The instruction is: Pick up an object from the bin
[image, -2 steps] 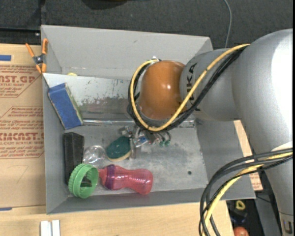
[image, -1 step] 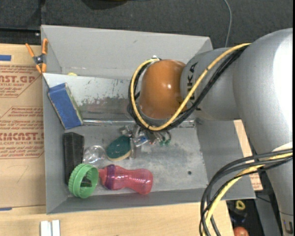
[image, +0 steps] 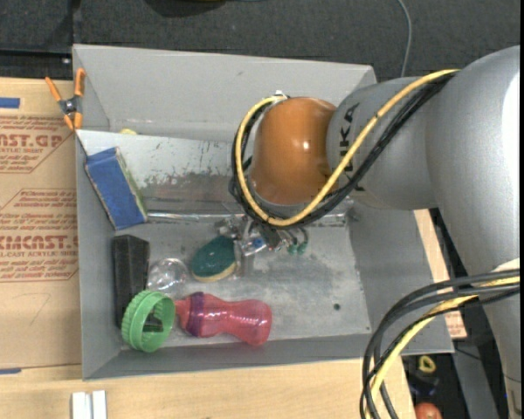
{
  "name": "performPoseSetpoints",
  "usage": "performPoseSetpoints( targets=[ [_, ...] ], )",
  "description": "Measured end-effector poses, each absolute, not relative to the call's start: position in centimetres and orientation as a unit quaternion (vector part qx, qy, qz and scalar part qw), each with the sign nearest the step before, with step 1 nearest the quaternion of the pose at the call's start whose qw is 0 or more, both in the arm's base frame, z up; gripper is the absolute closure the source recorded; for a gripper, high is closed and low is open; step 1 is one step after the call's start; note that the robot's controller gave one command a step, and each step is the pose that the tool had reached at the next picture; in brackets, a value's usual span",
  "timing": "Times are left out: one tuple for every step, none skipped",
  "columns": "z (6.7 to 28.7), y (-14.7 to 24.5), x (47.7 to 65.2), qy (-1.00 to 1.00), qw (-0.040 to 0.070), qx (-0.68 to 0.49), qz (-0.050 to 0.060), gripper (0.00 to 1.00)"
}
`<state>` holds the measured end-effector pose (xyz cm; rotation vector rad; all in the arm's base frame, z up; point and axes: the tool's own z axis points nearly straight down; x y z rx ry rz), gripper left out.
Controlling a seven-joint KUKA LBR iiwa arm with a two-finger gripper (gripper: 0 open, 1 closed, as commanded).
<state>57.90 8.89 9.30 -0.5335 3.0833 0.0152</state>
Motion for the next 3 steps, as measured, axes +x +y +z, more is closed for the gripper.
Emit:
performPoseSetpoints(
  targets=[
    [11.4, 8.9, 57.9, 0.985, 0.006, -0.171, 0.005, 1.0],
    [13.7, 8.9, 57.9, 0.985, 0.007, -0.171, 0.005, 1.0],
    [15.3, 9.0, 57.9, 0.985, 0.007, -0.171, 0.005, 1.0]
  ],
)
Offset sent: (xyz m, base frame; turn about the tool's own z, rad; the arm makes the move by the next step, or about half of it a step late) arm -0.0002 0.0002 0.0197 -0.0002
